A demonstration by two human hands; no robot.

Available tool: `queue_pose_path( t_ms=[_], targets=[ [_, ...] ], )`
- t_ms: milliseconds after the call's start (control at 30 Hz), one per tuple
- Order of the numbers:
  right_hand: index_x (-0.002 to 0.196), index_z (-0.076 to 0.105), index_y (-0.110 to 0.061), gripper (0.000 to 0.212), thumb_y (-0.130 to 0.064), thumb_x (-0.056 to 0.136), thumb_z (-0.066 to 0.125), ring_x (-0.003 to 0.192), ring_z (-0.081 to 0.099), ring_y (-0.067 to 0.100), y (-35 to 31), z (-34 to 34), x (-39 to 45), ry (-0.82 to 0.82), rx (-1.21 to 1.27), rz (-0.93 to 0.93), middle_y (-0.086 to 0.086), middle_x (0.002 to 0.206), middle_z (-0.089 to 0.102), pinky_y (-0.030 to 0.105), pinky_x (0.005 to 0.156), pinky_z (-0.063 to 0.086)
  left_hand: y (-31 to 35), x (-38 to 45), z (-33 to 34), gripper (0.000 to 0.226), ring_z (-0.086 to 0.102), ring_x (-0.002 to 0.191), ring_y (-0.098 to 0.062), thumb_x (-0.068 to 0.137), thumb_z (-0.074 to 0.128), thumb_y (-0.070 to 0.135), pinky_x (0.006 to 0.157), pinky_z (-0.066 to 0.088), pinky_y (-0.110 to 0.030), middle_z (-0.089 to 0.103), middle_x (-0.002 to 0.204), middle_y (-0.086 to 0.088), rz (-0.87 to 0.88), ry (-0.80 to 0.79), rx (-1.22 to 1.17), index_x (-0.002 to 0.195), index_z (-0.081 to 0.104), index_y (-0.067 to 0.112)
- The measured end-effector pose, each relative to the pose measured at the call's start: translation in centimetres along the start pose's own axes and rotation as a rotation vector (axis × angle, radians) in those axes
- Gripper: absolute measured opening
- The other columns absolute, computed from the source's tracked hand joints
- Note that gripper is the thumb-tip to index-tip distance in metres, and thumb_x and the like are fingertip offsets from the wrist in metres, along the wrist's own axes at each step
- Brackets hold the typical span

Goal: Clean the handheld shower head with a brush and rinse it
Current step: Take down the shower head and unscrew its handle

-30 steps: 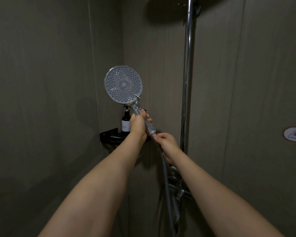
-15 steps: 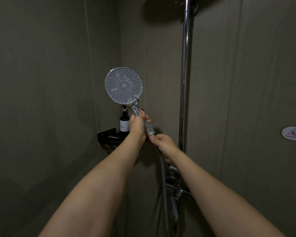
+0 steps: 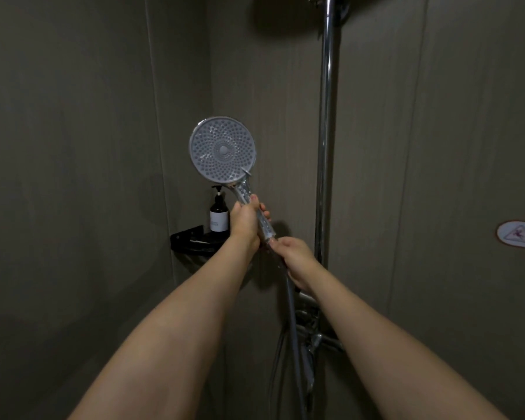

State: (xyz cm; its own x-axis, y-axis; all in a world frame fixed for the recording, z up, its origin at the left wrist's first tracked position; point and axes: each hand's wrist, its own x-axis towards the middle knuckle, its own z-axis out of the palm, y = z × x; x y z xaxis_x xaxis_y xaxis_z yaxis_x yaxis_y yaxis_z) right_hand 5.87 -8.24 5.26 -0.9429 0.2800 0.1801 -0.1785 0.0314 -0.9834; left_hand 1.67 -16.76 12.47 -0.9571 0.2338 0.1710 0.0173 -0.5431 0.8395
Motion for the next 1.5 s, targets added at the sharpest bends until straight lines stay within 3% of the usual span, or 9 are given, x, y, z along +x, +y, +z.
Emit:
queue_pose_path(
  t_ms=[400,533,667,833,1000,1100,1300,1400,1500],
  targets=[
    [0.086,0.066,-0.014,0.027,-0.023,0.098,0.044,0.092,0.061,0.026,-0.3,-0.3,-0.4,-0.032,0.069,0.063,0.009,0.089,0.067,0.047,0.102,0.042,-0.4,-0.2,0.4,0.019,0.042,0.056,-0.014,0.099,0.041,0.016,0.055,0.039,-0.027,0.044,0.065,-0.002,-0.011,-0.021,-0.001,0.081,0.045,0.019],
    [0.083,0.061,-0.014,0.017,-0.019,0.095,0.05,0.088,0.059,0.026,-0.4,-0.7,-0.7,-0.03,-0.026,0.029,0.007,0.084,0.063,0.048,0.098,0.043,-0.4,-0.2,0.6,0.018,0.043,0.056,-0.014,0.099,0.041,0.017,0.055,0.04,-0.027,0.044,0.065,-0.002,-0.01,-0.022,-0.006,0.081,0.045,0.019],
    [0.084,0.062,-0.012,0.024,-0.019,0.098,0.044,0.071,0.064,0.016,-0.7,-0.6,-0.7,-0.06,0.09,0.063,0.002,0.071,0.068,0.035,0.083,0.049,-0.3,-0.5,0.6,0.015,0.044,0.057,-0.013,0.099,0.042,0.017,0.058,0.04,-0.028,0.046,0.066,-0.002,-0.028,-0.031,0.001,0.085,0.047,0.018],
    [0.082,0.059,-0.015,0.016,-0.021,0.094,0.052,0.073,0.058,0.016,-0.8,-0.8,-1.2,-0.043,-0.057,0.005,0.003,0.077,0.062,0.032,0.074,0.048,-0.4,-0.5,0.5,0.017,0.044,0.057,-0.014,0.099,0.041,0.017,0.056,0.04,-0.028,0.044,0.066,-0.002,-0.013,-0.033,-0.016,0.083,0.046,0.019],
    [0.083,0.064,-0.015,0.026,-0.024,0.098,0.045,0.079,0.062,0.02,-0.8,-0.4,-1.0,-0.05,0.013,0.064,0.005,0.081,0.065,0.042,0.094,0.046,-0.4,-0.4,0.4,0.015,0.044,0.056,-0.014,0.098,0.042,0.018,0.056,0.041,-0.029,0.046,0.066,-0.002,-0.023,-0.029,0.008,0.084,0.047,0.019],
    [0.083,0.059,-0.017,0.014,-0.025,0.093,0.054,0.087,0.06,0.024,-0.8,-0.6,-1.4,-0.018,-0.134,-0.001,0.005,0.084,0.062,0.044,0.092,0.048,-0.4,-0.5,0.4,0.015,0.044,0.056,-0.013,0.098,0.042,0.017,0.057,0.04,-0.029,0.045,0.066,-0.001,-0.018,-0.031,-0.013,0.084,0.046,0.019],
    [0.079,0.063,-0.016,0.026,-0.026,0.097,0.047,0.078,0.057,0.022,-1.0,-0.3,-1.3,-0.027,-0.054,0.022,0.004,0.077,0.062,0.044,0.088,0.044,-0.4,-0.4,0.5,0.014,0.045,0.056,-0.013,0.098,0.043,0.018,0.057,0.041,-0.028,0.047,0.066,-0.001,-0.027,-0.035,0.0,0.084,0.047,0.019],
    [0.078,0.059,-0.018,0.016,-0.024,0.092,0.055,0.081,0.057,0.024,-1.0,-0.6,-1.6,0.01,-0.183,-0.03,0.005,0.078,0.06,0.045,0.085,0.047,-0.4,-0.6,0.6,0.015,0.044,0.057,-0.013,0.098,0.042,0.017,0.057,0.041,-0.028,0.045,0.066,-0.001,-0.021,-0.04,-0.029,0.084,0.047,0.018],
    [0.085,0.06,-0.017,0.015,-0.024,0.095,0.051,0.083,0.057,0.021,-1.0,-0.6,-1.8,-0.032,-0.07,-0.002,0.005,0.083,0.06,0.042,0.09,0.045,-0.4,-0.6,0.5,0.014,0.045,0.057,-0.013,0.098,0.043,0.017,0.057,0.041,-0.028,0.046,0.066,-0.001,-0.027,-0.04,-0.028,0.085,0.047,0.019]
  ],
)
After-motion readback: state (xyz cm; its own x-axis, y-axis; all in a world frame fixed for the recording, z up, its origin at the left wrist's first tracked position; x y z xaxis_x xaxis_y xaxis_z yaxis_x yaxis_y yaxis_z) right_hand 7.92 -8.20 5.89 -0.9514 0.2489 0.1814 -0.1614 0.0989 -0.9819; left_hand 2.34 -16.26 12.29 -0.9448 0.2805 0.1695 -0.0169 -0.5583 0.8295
